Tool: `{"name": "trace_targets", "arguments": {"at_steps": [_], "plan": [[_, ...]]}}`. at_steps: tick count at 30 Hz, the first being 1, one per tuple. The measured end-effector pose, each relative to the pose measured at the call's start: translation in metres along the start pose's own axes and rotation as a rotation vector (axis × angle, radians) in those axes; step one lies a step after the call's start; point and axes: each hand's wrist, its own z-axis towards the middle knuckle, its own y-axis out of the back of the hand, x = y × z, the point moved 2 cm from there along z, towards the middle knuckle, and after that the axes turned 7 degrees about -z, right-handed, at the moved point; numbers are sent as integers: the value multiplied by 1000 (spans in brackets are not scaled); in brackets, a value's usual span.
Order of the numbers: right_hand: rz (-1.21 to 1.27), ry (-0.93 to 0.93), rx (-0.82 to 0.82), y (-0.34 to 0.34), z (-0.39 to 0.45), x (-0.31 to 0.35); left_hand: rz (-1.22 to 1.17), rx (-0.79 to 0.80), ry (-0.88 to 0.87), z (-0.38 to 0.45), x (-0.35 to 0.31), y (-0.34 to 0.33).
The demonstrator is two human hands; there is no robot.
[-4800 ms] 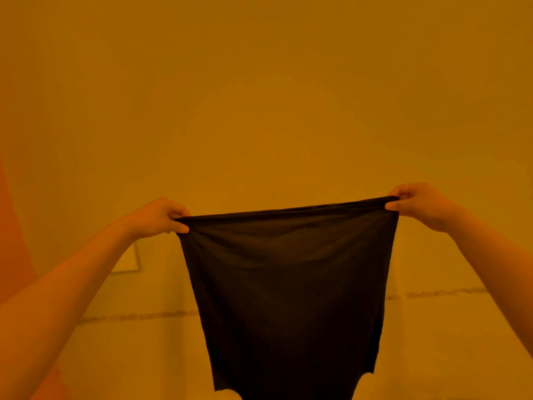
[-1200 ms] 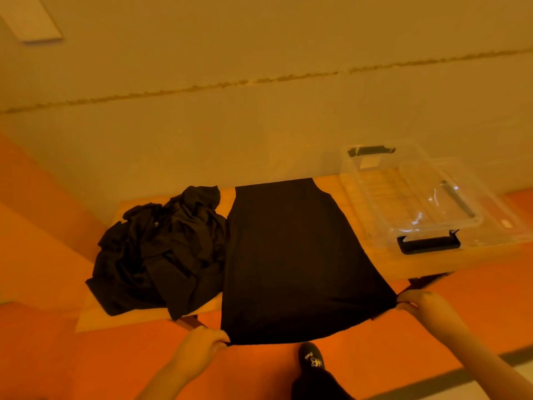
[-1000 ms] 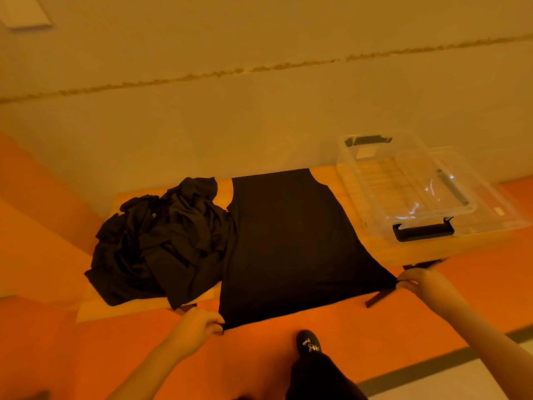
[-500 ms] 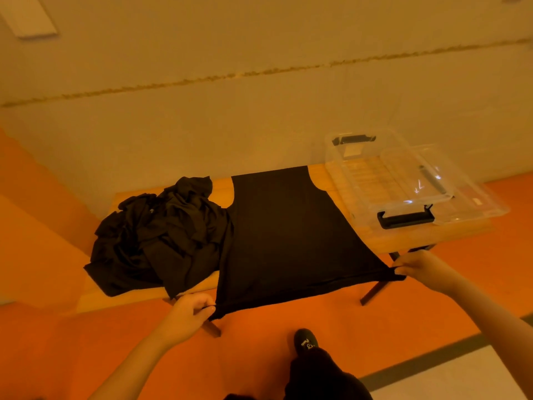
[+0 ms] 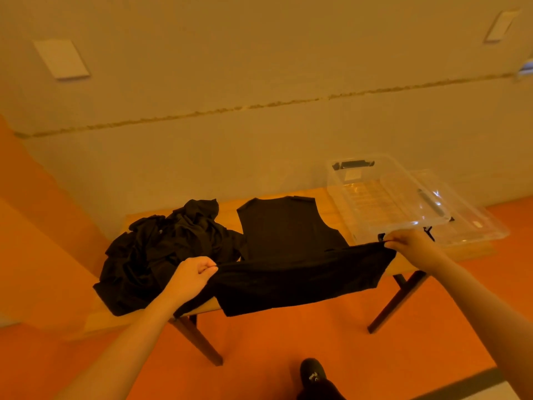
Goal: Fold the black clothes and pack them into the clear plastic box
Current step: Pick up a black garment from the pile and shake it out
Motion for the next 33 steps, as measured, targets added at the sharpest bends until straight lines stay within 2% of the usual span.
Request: {"name": "trace_targets", "arguments": {"at_steps": [8,18,22,27,30,32,33], "plan": [[-25,-19,-47,12,40,27,40,-51,4,43,-13,24],[-284,-30,34,20,163,48,5,-52,106,146,-17,43],[-487,65,13,10,239,58,33,-51,155,217,-10,45],[-780,159,131,-15,337,77,68,-10,278,310,17,40],[-968,155,122,-49,381,85,191,-153,336,340,37,27],[-984,148,65,-73,389,94,341,-268,262,339,36,5],[-906,172,37,-89,386,97,379,-278,201,333,31,-12]]}}
